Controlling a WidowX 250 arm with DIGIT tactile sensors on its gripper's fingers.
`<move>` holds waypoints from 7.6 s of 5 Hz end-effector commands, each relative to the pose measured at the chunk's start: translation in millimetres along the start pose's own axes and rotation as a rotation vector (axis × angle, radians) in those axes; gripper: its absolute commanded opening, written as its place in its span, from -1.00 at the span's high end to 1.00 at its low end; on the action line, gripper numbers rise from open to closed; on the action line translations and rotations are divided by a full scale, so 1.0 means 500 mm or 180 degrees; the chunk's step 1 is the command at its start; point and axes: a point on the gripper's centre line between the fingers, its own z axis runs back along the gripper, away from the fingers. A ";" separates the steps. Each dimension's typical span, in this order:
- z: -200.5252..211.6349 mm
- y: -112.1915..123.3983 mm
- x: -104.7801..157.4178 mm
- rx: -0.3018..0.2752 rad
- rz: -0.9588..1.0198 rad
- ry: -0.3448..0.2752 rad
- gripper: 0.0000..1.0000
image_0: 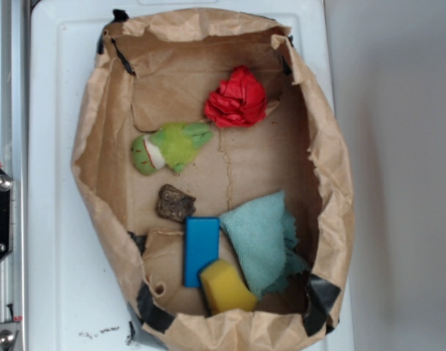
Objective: Grab the red paper.
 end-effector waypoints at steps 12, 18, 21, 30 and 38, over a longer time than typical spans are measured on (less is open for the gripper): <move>-0.229 0.167 0.353 0.0017 0.1407 -0.0557 -1.00; -0.337 0.220 0.361 -0.0063 0.1418 -0.0851 -1.00; -0.332 0.219 0.355 -0.0056 0.1442 -0.0859 -1.00; -0.399 0.246 0.395 0.0386 0.1604 -0.1005 -1.00; -0.244 0.179 0.323 -0.0187 0.1175 -0.0801 1.00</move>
